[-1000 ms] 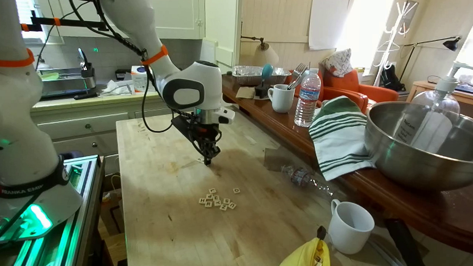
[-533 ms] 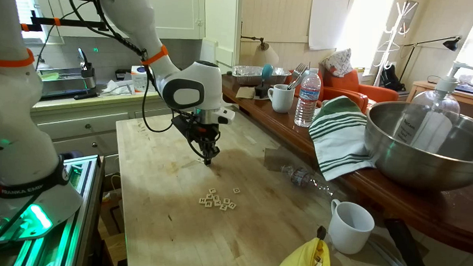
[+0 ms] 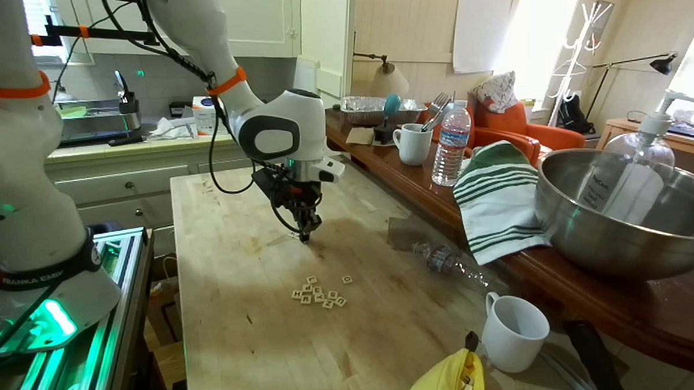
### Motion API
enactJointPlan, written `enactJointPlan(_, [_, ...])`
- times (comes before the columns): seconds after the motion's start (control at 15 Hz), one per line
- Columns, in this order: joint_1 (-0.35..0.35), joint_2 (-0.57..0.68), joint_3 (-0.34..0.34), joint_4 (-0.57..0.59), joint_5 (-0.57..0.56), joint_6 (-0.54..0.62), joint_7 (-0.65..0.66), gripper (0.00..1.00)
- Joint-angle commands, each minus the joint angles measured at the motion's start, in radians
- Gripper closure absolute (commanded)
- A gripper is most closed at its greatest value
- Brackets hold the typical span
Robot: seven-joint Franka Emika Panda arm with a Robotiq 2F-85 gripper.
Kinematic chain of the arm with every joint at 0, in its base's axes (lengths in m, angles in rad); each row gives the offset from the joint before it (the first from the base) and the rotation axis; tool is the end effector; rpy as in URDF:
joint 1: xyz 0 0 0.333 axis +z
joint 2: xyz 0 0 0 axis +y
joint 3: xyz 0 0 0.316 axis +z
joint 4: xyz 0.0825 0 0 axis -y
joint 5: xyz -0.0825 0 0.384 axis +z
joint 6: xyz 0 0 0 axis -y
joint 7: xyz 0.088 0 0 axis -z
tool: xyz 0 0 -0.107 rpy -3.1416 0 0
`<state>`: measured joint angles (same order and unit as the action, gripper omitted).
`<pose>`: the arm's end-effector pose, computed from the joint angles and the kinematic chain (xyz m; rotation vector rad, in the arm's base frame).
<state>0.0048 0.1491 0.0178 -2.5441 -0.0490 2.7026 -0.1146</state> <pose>0.4581 0.0122 0.2168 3.1099 0.2826 0.0135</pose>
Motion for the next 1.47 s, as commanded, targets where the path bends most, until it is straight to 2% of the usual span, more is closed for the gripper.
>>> enactJointPlan(0.0, [0.015, 0.021, -0.008, -0.021, -0.043, 0.010, 0.051, 1.00])
enactJointPlan(1.4, [0.004, -0.063, 0.014, -0.069, 0.008, 0.002, 0.004, 1.00])
